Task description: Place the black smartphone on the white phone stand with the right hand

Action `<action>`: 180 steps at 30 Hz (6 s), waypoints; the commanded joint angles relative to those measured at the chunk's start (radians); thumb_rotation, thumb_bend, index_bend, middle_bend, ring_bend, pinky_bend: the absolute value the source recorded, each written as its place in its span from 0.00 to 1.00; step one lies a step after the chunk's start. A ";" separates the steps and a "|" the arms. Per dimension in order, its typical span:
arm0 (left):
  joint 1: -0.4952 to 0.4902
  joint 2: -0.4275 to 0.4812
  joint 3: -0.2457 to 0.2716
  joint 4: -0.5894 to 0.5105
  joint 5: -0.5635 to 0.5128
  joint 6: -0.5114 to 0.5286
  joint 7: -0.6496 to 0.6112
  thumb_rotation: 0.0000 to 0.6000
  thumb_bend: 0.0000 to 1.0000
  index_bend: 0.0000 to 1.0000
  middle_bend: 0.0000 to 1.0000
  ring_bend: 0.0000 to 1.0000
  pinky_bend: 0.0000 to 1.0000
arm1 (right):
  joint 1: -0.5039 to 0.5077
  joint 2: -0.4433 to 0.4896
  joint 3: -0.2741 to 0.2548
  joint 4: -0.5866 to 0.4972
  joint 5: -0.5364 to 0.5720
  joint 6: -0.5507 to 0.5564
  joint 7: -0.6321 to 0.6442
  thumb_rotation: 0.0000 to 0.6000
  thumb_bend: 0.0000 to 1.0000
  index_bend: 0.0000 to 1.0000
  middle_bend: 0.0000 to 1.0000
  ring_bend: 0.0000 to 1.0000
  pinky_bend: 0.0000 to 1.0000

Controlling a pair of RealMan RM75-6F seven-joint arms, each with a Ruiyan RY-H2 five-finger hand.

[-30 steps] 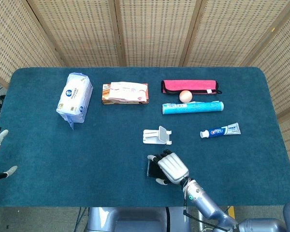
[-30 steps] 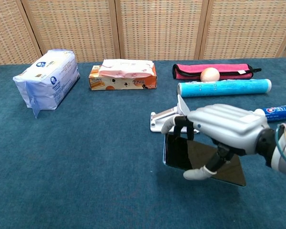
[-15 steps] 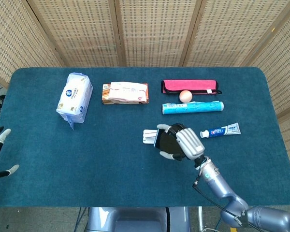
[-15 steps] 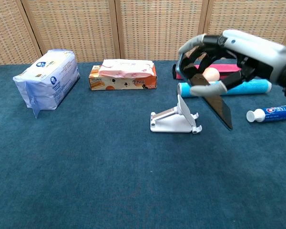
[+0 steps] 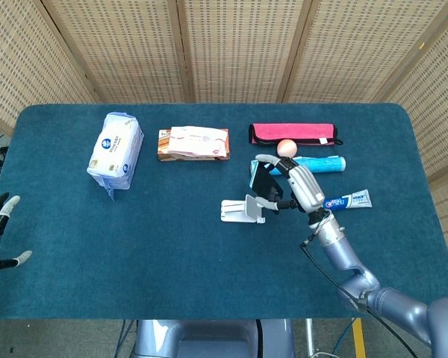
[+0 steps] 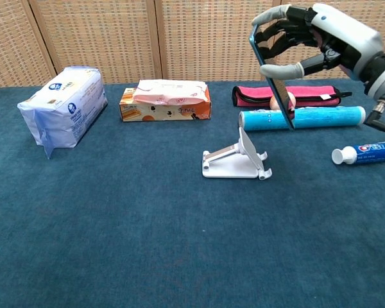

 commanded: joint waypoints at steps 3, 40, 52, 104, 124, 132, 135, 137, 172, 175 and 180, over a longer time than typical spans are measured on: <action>-0.011 -0.004 -0.009 -0.003 -0.029 -0.017 0.018 1.00 0.00 0.00 0.00 0.00 0.00 | 0.049 -0.105 -0.030 0.163 -0.056 0.032 0.066 1.00 0.52 0.40 0.54 0.46 0.26; -0.047 -0.019 -0.022 -0.006 -0.117 -0.057 0.076 1.00 0.00 0.00 0.00 0.00 0.00 | 0.135 -0.326 -0.158 0.604 -0.087 0.007 0.244 1.00 0.54 0.41 0.54 0.46 0.29; -0.050 -0.022 -0.019 -0.003 -0.122 -0.060 0.081 1.00 0.00 0.00 0.00 0.00 0.00 | 0.119 -0.372 -0.168 0.678 -0.066 0.003 0.258 1.00 0.54 0.41 0.54 0.46 0.29; -0.058 -0.023 -0.014 -0.008 -0.125 -0.059 0.089 1.00 0.00 0.00 0.00 0.00 0.00 | 0.100 -0.480 -0.152 0.758 0.001 0.017 0.230 1.00 0.47 0.41 0.53 0.46 0.29; -0.057 -0.019 -0.010 -0.004 -0.115 -0.060 0.074 1.00 0.00 0.00 0.00 0.00 0.00 | 0.095 -0.495 -0.149 0.766 0.008 0.023 0.215 1.00 0.39 0.41 0.51 0.46 0.29; -0.057 -0.020 -0.009 -0.005 -0.113 -0.059 0.079 1.00 0.00 0.00 0.00 0.00 0.00 | 0.076 -0.486 -0.163 0.752 -0.002 0.040 0.243 1.00 0.32 0.36 0.38 0.41 0.29; -0.057 -0.021 -0.008 -0.007 -0.113 -0.058 0.082 1.00 0.00 0.00 0.00 0.00 0.00 | 0.071 -0.486 -0.163 0.747 -0.001 0.042 0.244 1.00 0.27 0.30 0.31 0.38 0.29; -0.057 -0.021 -0.008 -0.010 -0.113 -0.057 0.085 1.00 0.00 0.00 0.00 0.00 0.00 | 0.071 -0.490 -0.158 0.747 0.004 0.045 0.234 1.00 0.26 0.30 0.29 0.38 0.29; -0.049 -0.011 0.001 -0.015 -0.075 -0.043 0.059 1.00 0.00 0.00 0.00 0.00 0.00 | 0.065 -0.506 -0.091 0.666 0.046 0.114 0.174 1.00 0.35 0.30 0.38 0.38 0.29; -0.048 -0.008 0.002 -0.011 -0.071 -0.044 0.049 1.00 0.00 0.00 0.00 0.00 0.00 | 0.068 -0.516 -0.090 0.676 0.046 0.108 0.168 1.00 0.35 0.30 0.38 0.37 0.29; -0.048 -0.007 0.002 -0.007 -0.069 -0.047 0.041 1.00 0.00 0.00 0.00 0.00 0.00 | 0.075 -0.527 -0.086 0.691 0.050 0.091 0.164 1.00 0.35 0.30 0.38 0.38 0.29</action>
